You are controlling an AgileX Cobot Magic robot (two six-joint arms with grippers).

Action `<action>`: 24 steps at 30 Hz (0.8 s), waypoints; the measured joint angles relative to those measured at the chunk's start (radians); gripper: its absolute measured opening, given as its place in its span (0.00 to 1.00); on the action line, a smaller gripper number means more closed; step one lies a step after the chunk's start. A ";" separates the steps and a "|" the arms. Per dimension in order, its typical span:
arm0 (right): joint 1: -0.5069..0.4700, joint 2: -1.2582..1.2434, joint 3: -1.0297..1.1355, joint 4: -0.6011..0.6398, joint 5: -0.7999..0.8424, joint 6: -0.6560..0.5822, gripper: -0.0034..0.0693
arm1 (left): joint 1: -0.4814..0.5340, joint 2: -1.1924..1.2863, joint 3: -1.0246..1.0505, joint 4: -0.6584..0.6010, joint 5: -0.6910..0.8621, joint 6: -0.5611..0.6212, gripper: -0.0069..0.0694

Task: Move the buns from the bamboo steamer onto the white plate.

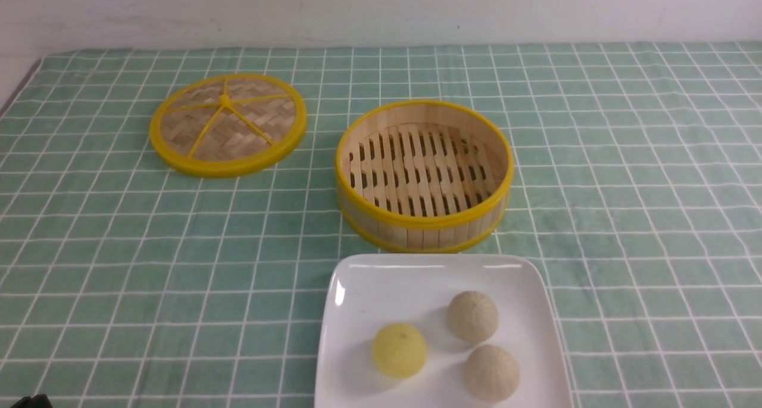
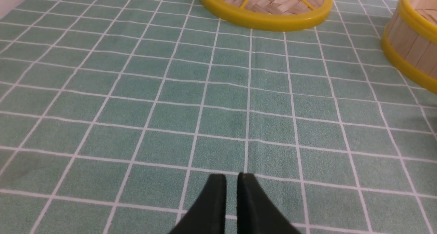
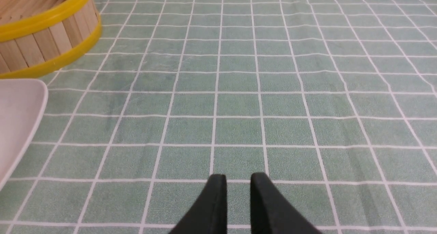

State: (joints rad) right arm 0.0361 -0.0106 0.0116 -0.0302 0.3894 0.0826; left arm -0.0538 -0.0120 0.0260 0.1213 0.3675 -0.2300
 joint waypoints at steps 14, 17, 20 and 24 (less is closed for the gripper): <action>0.000 0.000 0.000 0.000 0.000 0.000 0.24 | 0.000 0.000 -0.001 0.004 0.003 0.001 0.22; 0.000 0.000 0.000 0.000 0.000 0.000 0.25 | 0.000 0.000 -0.001 0.004 0.004 0.001 0.22; 0.000 0.000 0.000 0.000 0.000 0.000 0.25 | 0.000 0.000 -0.001 0.004 0.004 0.001 0.23; 0.000 0.000 0.000 0.000 0.000 0.000 0.26 | 0.000 0.000 -0.001 0.004 0.004 0.001 0.23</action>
State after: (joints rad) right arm 0.0361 -0.0106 0.0116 -0.0302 0.3894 0.0826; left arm -0.0538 -0.0120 0.0251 0.1252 0.3715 -0.2292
